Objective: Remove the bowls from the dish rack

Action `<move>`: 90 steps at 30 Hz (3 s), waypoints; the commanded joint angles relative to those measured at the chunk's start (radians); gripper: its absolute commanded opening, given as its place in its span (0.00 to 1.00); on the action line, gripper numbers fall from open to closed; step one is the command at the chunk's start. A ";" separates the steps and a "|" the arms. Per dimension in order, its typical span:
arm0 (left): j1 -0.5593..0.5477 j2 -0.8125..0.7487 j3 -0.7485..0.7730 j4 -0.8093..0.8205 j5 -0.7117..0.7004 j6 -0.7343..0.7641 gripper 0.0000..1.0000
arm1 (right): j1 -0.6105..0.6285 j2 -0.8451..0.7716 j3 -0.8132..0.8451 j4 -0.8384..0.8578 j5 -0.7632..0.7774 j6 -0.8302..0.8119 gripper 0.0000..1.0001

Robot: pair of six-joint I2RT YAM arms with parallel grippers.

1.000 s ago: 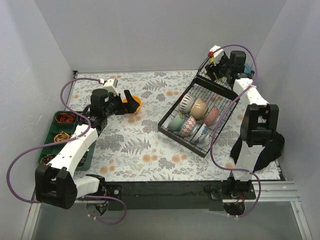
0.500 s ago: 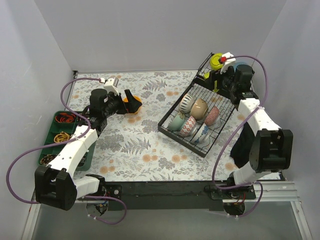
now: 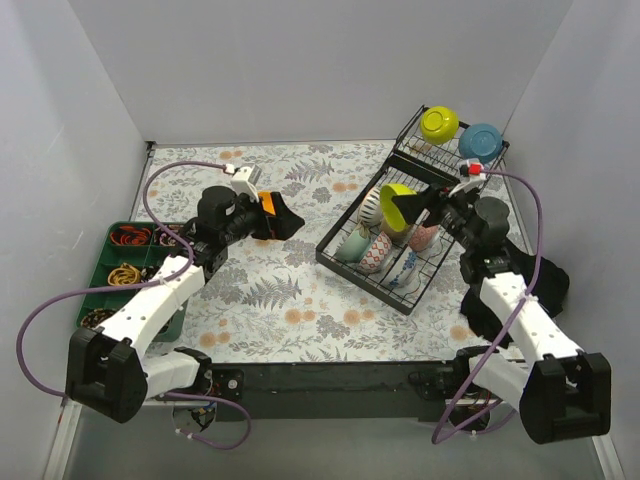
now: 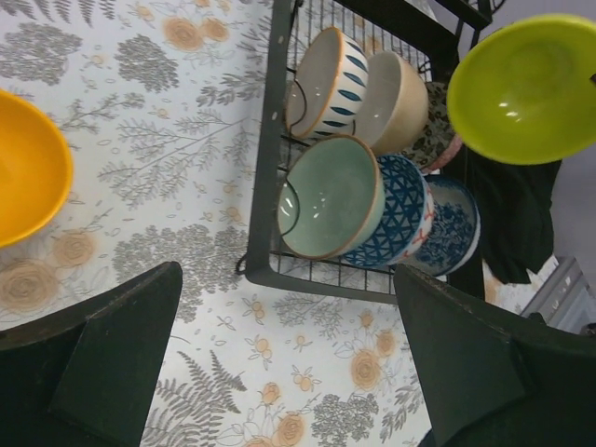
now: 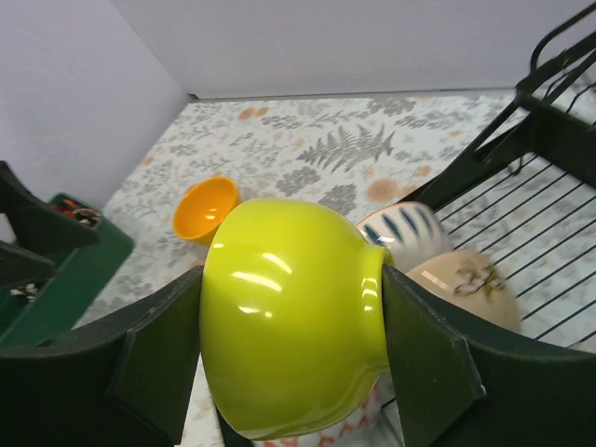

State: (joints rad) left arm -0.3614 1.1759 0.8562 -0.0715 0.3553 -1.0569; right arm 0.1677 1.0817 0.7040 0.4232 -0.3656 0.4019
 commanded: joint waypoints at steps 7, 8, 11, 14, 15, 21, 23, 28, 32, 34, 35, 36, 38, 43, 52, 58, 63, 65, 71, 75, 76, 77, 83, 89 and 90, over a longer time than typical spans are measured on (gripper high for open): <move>-0.165 -0.035 -0.094 0.173 -0.047 -0.216 0.98 | 0.104 -0.223 -0.284 0.256 0.073 0.383 0.34; -0.183 -0.035 -0.103 0.197 -0.062 -0.221 0.98 | 0.119 -0.241 -0.310 0.256 0.079 0.405 0.34; -0.257 -0.032 -0.129 0.237 -0.134 -0.242 0.98 | 0.142 -0.279 -0.362 0.273 0.112 0.451 0.34; -0.301 -0.022 -0.158 0.283 -0.194 -0.296 0.98 | 0.168 -0.315 -0.415 0.317 0.132 0.518 0.34; -0.319 -0.018 -0.166 0.297 -0.203 -0.310 0.97 | 0.173 -0.321 -0.426 0.331 0.136 0.531 0.34; -0.425 0.036 -0.191 0.406 -0.285 -0.373 0.91 | 0.213 -0.344 -0.475 0.377 0.139 0.587 0.34; -0.445 0.054 -0.183 0.409 -0.302 -0.377 0.88 | 0.227 -0.351 -0.483 0.388 0.140 0.598 0.34; -0.501 0.106 -0.172 0.412 -0.343 -0.385 0.80 | 0.248 -0.365 -0.495 0.410 0.139 0.624 0.34; -0.537 0.131 -0.167 0.412 -0.395 -0.394 0.72 | 0.257 -0.374 -0.506 0.428 0.142 0.644 0.34; -0.545 0.146 -0.166 0.411 -0.427 -0.408 0.66 | 0.260 -0.373 -0.511 0.445 0.142 0.650 0.34; -0.551 0.149 -0.166 0.412 -0.437 -0.414 0.65 | 0.263 -0.374 -0.511 0.448 0.139 0.653 0.34; -0.554 0.151 -0.164 0.412 -0.453 -0.420 0.61 | 0.265 -0.375 -0.512 0.448 0.140 0.655 0.34; -0.567 0.159 -0.161 0.420 -0.466 -0.437 0.55 | 0.270 -0.374 -0.517 0.453 0.142 0.660 0.34; -0.593 0.172 -0.148 0.447 -0.504 -0.453 0.31 | 0.283 -0.382 -0.531 0.463 0.152 0.667 0.34; -0.600 0.140 -0.172 0.449 -0.542 -0.460 0.00 | 0.289 -0.396 -0.552 0.465 0.169 0.641 0.39; -0.590 0.105 -0.094 0.259 -0.631 -0.365 0.00 | 0.289 -0.434 -0.555 0.409 0.186 0.582 0.79; -0.518 0.102 -0.010 0.090 -0.644 -0.285 0.00 | 0.289 -0.518 -0.496 0.223 0.247 0.413 0.93; -0.455 0.117 0.042 0.037 -0.616 -0.249 0.00 | 0.288 -0.548 -0.447 0.086 0.292 0.311 0.96; -0.277 0.272 0.277 -0.143 -0.553 -0.122 0.00 | 0.289 -0.624 -0.345 -0.211 0.410 0.111 0.98; -0.205 0.449 0.476 -0.279 -0.544 -0.043 0.00 | 0.288 -0.648 -0.298 -0.328 0.412 0.008 0.97; -0.182 0.482 0.512 -0.295 -0.535 -0.032 0.00 | 0.289 -0.649 -0.290 -0.349 0.401 -0.003 0.96; -0.169 0.523 0.547 -0.313 -0.521 -0.025 0.00 | 0.289 -0.646 -0.282 -0.375 0.396 -0.017 0.96; -0.097 0.780 0.800 -0.419 -0.480 0.023 0.00 | 0.288 -0.643 -0.252 -0.504 0.330 -0.098 0.95; -0.048 0.967 0.964 -0.481 -0.447 0.043 0.00 | 0.289 -0.622 -0.229 -0.577 0.228 -0.164 0.95; -0.045 0.979 0.974 -0.484 -0.441 0.044 0.00 | 0.289 -0.617 -0.225 -0.581 0.218 -0.170 0.95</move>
State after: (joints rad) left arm -0.4309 2.1460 1.7386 -0.5083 -0.1261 -1.0416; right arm 0.4583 0.4515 0.4175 -0.1143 -0.0715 0.3031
